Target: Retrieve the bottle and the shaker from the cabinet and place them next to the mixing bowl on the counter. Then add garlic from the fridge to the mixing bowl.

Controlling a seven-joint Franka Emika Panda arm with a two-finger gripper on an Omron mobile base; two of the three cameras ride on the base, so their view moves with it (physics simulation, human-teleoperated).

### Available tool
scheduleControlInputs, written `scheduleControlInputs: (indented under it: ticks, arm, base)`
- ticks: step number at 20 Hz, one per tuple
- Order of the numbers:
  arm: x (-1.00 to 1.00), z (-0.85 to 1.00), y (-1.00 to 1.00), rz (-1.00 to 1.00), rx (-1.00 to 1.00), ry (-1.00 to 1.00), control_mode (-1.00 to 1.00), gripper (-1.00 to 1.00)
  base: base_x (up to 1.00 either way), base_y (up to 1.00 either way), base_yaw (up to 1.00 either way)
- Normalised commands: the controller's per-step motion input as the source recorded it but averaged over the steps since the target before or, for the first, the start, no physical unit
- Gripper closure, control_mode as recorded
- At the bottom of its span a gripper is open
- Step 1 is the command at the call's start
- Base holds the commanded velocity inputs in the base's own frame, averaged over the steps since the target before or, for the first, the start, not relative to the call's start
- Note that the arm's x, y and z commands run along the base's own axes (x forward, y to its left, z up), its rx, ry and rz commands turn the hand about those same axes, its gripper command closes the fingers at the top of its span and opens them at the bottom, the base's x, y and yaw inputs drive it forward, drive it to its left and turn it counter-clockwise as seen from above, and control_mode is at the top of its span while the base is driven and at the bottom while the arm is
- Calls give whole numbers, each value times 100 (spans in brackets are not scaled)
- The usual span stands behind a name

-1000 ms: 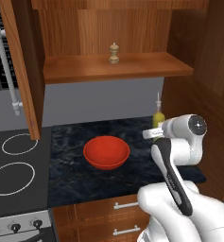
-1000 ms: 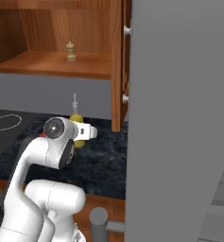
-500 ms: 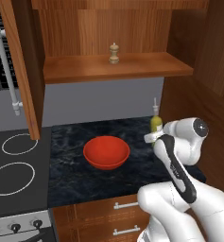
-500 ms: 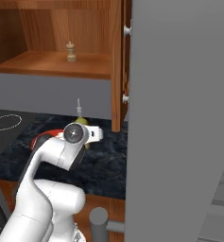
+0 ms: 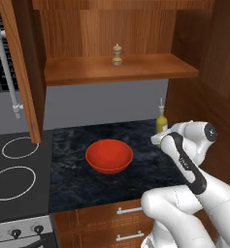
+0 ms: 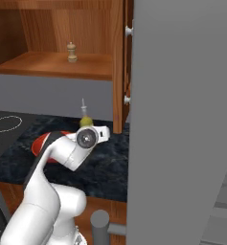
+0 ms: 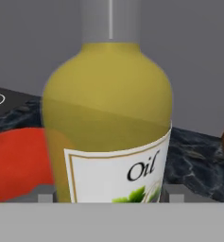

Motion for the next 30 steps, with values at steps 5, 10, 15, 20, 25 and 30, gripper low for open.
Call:
scheduleControlInputs:
  ticks: [5,10,15,20,25,30]
  arm:
    - [3,-43,0,0,0,-3,-100,100]
    - [0,-39,6,3,5,0,-100,100]
    - [3,-37,16,3,5,0,-100,100]
    - [9,-41,27,2,4,0,-100,100]
    - [7,-48,30,1,3,-2,-100,100]
    - [10,-54,28,2,1,-3,-100,100]
  base:
    - [0,0,0]
    - [0,0,0]
    - [0,0,0]
    - [0,0,0]
    - [0,0,0]
    - [0,0,0]
